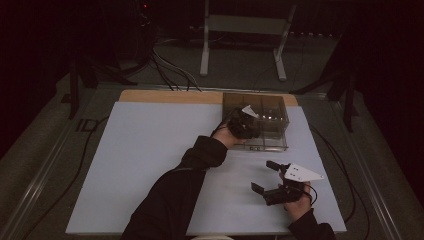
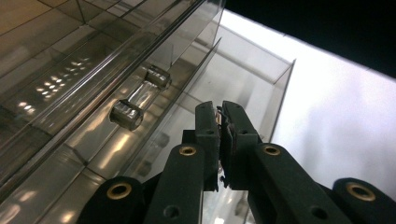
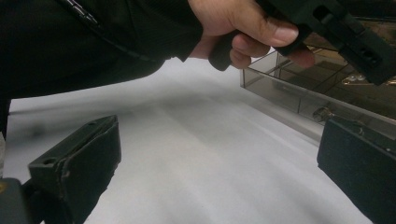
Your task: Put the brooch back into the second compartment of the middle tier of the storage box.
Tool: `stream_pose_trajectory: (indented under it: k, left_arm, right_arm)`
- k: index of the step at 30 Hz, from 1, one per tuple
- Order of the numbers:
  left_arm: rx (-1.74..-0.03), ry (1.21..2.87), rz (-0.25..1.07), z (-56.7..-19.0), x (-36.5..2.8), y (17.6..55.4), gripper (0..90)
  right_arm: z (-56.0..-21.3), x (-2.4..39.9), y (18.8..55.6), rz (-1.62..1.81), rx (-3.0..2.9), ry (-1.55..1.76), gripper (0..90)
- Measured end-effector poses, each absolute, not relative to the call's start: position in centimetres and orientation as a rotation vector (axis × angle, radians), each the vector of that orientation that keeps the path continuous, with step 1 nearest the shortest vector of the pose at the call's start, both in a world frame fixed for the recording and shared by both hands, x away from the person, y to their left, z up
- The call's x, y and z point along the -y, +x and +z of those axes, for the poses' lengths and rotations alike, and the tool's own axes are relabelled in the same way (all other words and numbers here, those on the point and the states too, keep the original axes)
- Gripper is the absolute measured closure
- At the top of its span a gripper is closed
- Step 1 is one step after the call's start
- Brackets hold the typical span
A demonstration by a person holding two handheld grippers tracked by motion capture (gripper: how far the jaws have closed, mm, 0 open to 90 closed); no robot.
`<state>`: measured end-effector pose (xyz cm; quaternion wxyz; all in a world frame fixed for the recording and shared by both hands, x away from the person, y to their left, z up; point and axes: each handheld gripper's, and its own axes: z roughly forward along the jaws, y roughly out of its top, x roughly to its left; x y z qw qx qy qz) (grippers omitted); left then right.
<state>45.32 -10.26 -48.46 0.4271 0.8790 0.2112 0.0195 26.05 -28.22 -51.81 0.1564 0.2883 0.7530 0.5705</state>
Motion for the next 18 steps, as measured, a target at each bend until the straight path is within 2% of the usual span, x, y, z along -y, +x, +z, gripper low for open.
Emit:
stream_pose_trajectory:
  k: [10, 18]
  left_arm:
    - [-0.489, 2.263, 0.126, -48.36, 10.78, 44.91, 87.1]
    - [-0.489, 2.238, 0.121, -47.92, 10.75, 44.78, 84.8]
  right_arm:
    - [-51.82, 28.16, 26.09, 1.635, -2.158, 0.826, 0.0]
    - [-51.83, 28.14, 26.1, 1.634, -2.16, 0.826, 0.0]
